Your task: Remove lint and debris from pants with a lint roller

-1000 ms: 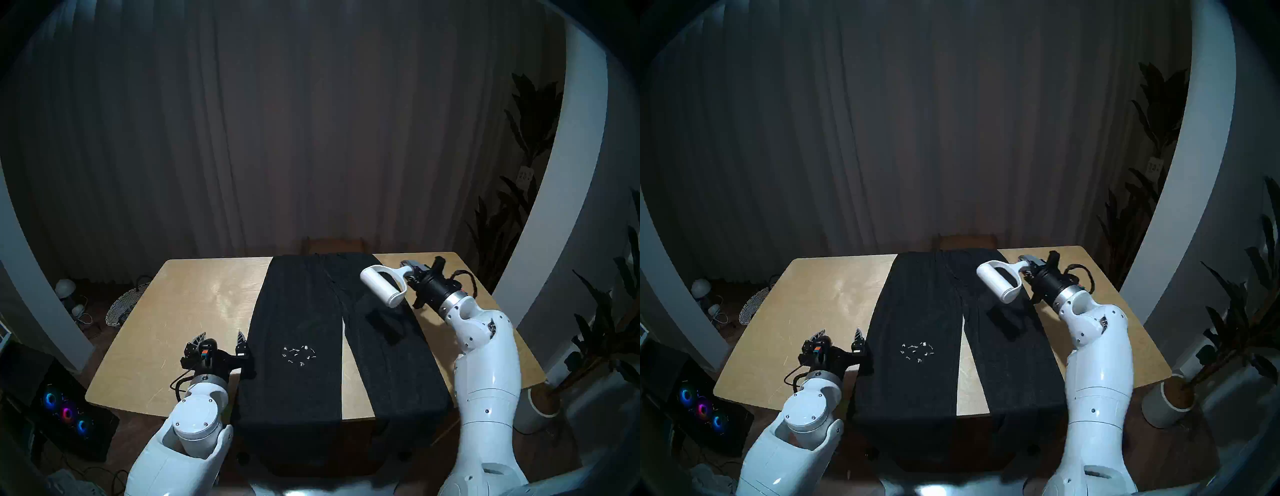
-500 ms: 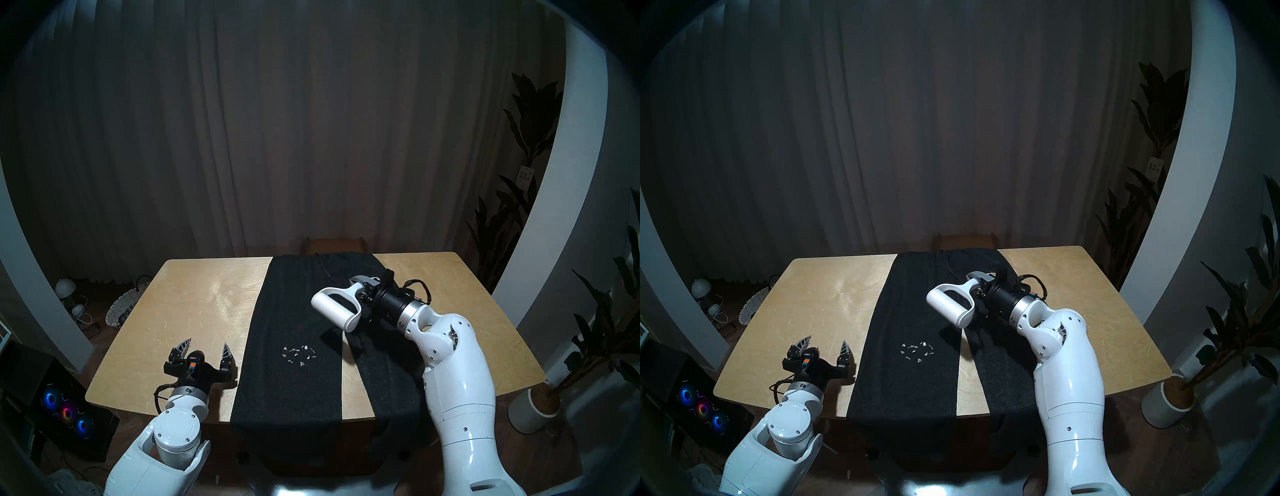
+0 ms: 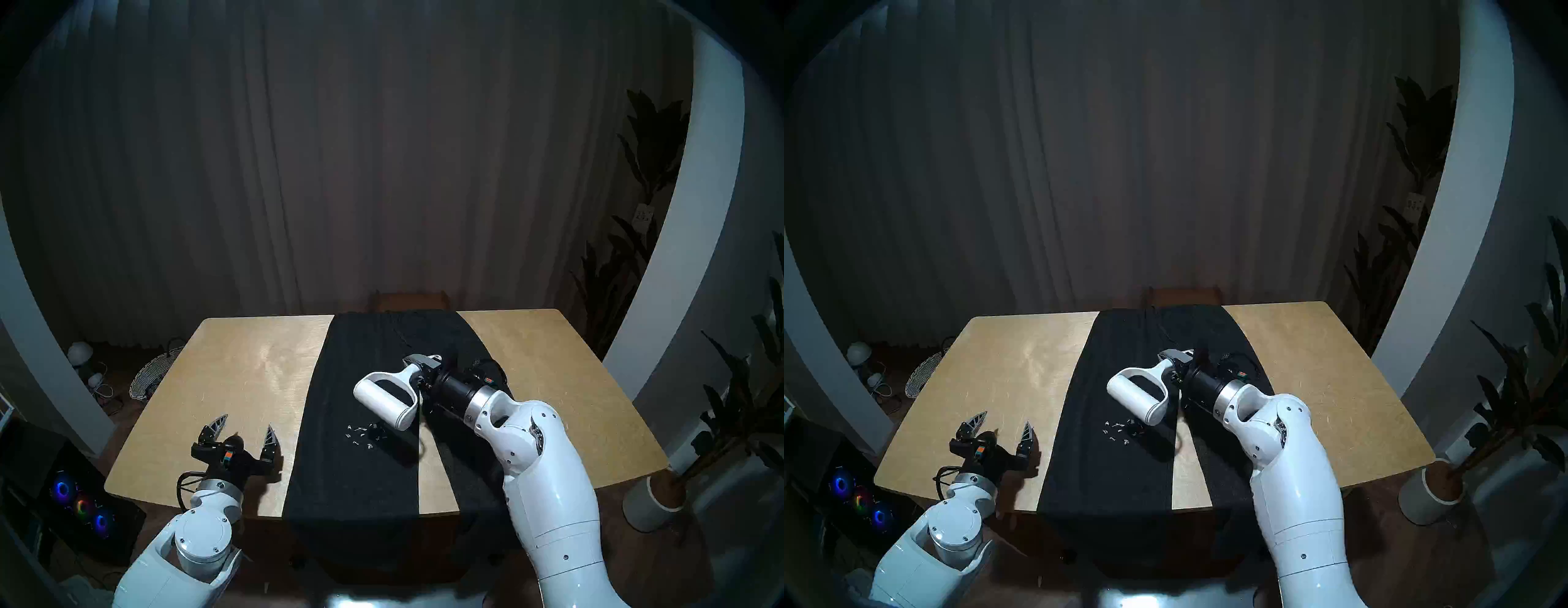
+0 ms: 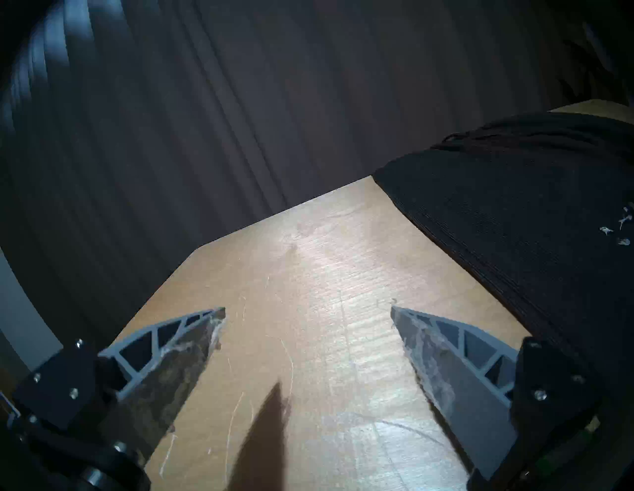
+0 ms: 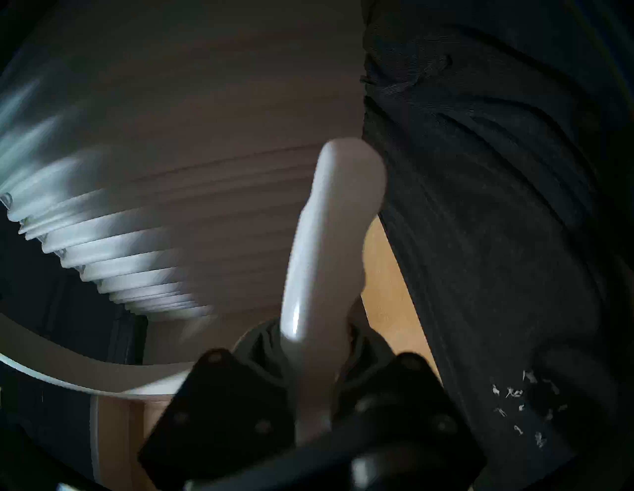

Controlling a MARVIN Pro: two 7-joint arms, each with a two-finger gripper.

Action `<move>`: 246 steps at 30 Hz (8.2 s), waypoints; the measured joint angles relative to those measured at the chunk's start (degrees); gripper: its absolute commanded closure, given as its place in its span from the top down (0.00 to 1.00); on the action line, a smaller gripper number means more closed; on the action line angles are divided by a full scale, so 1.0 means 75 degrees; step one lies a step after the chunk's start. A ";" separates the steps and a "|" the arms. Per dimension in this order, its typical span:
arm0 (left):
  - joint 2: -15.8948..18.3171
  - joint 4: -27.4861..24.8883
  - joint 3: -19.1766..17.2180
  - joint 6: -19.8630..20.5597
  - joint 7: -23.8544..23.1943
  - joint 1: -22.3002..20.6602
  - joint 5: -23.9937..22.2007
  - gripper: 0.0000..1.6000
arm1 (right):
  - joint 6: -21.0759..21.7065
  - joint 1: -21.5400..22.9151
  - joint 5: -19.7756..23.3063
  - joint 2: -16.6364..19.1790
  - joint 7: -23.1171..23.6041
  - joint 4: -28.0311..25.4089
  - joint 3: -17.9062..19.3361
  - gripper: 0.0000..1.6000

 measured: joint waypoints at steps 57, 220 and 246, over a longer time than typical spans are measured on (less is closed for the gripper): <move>0.0582 -0.0180 0.0262 -0.1898 -0.0483 -0.0310 0.1030 1.00 | -0.6646 -0.1853 0.0391 0.1091 0.1256 -0.2055 -0.2615 0.00; -0.0066 0.0378 0.1587 0.0268 0.0526 -0.0852 0.3123 1.00 | -1.2538 0.2448 -0.1169 0.1536 -0.1181 0.0708 -0.8563 0.00; -0.0205 0.0529 0.1744 0.0563 0.0808 -0.1086 0.3353 1.00 | -1.2543 0.2409 -0.1165 0.1655 -0.1518 0.0802 -0.8478 0.00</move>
